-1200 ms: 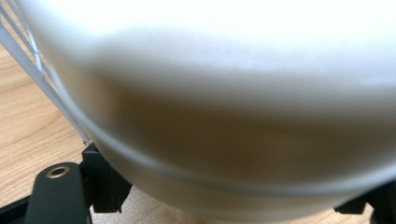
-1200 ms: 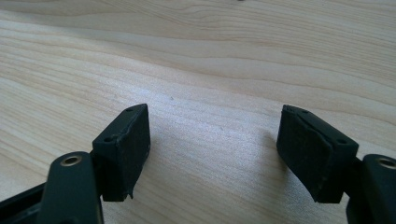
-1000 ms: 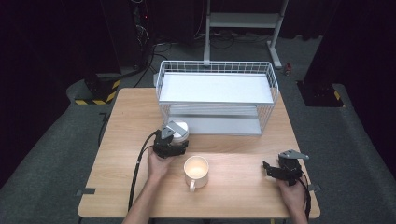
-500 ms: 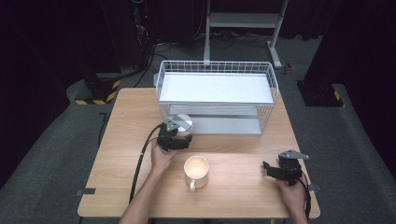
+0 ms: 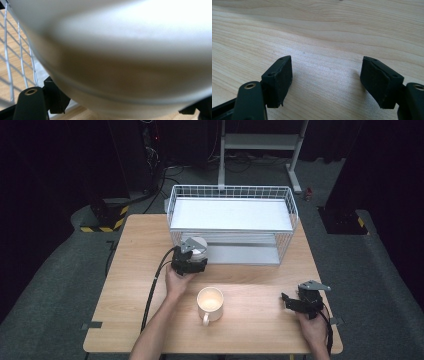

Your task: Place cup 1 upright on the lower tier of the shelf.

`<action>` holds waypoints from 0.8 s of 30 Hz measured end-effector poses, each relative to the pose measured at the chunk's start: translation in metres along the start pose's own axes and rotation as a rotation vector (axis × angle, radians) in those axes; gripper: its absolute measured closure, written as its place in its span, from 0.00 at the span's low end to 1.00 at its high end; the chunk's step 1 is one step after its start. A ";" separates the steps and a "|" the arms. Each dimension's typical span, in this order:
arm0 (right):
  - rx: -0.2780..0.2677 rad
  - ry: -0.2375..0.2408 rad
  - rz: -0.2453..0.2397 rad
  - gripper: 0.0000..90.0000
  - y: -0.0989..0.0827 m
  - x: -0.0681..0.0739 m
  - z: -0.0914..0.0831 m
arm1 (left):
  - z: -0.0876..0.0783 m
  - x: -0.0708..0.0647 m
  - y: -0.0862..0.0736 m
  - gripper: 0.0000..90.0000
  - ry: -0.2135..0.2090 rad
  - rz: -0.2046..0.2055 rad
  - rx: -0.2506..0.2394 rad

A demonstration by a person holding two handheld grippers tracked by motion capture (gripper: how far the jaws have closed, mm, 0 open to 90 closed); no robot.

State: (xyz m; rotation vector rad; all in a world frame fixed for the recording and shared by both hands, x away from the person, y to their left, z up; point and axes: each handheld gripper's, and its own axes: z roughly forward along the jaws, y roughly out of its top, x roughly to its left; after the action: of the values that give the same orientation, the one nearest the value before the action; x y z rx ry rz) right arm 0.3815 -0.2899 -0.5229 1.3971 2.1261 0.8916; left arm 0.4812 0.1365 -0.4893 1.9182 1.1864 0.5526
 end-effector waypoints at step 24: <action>0.000 0.000 0.000 0.29 0.000 0.000 0.000 | 0.024 0.003 0.015 0.22 0.050 0.002 -0.014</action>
State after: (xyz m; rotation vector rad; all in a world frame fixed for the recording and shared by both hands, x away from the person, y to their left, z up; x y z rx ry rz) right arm 0.3815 -0.2900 -0.5230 1.3968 2.1263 0.8917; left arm 0.5070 0.1257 -0.4912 1.9039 1.2089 0.6113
